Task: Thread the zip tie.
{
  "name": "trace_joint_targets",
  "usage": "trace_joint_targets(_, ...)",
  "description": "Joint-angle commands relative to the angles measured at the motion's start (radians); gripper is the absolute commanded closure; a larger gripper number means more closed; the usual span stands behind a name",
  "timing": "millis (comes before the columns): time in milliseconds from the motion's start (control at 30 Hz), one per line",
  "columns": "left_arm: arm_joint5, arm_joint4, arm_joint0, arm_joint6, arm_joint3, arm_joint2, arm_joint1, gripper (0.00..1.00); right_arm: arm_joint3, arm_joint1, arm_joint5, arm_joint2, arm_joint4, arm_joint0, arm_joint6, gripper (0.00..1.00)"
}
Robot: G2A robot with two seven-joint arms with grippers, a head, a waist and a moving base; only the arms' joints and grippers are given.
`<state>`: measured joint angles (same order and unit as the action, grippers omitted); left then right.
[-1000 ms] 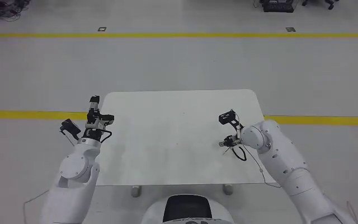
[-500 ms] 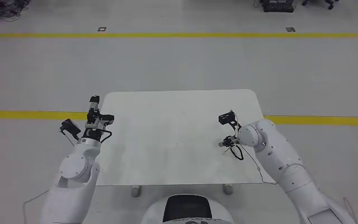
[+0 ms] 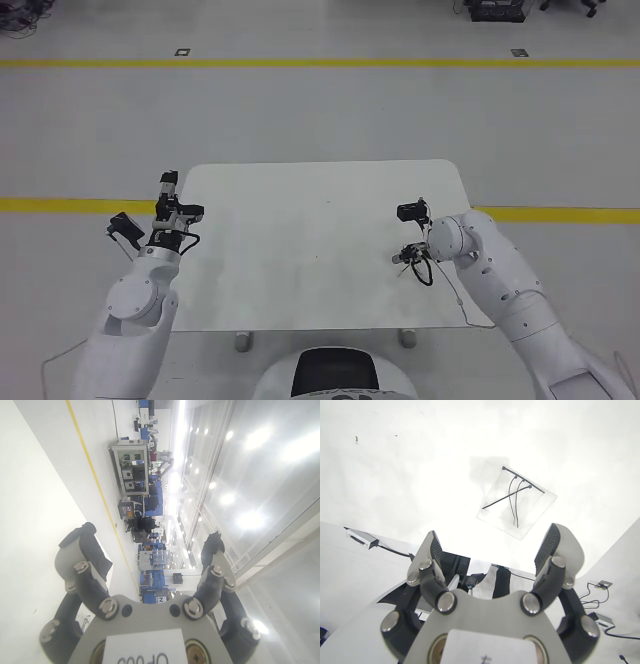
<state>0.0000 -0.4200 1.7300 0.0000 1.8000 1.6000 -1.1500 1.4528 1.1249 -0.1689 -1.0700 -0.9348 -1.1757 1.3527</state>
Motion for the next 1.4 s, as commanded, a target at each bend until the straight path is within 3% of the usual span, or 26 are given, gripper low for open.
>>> trace_joint_targets(0,0.000,0.000,0.000,0.000,0.000,0.000,0.000,0.00,0.000,0.000,0.000,0.000,0.000,0.000,0.000,0.00)
trace_joint_targets(200,0.000,0.000,0.000,0.000,0.000,0.000,0.000,0.00,0.002,0.000,0.021,0.012,-0.029,-0.013,-0.043,0.00)
trace_joint_targets(367,0.000,0.000,0.000,0.000,0.000,0.000,0.000,0.00,-0.043,0.008,0.013,0.043,-0.043,0.000,-0.045,0.00)
trace_joint_targets(700,0.000,0.000,0.000,0.000,0.000,0.000,0.000,0.00,-0.045,0.008,0.013,0.044,-0.042,0.002,-0.046,0.00)
trace_joint_targets(900,0.000,0.000,0.000,0.000,0.000,0.000,0.000,0.00,-0.026,-0.001,0.120,0.036,-0.057,-0.018,-0.073,0.00)
trace_joint_targets(1367,0.000,0.000,0.000,0.000,0.000,0.000,0.000,0.00,-0.046,-0.001,0.114,0.028,-0.061,-0.027,-0.111,0.00)
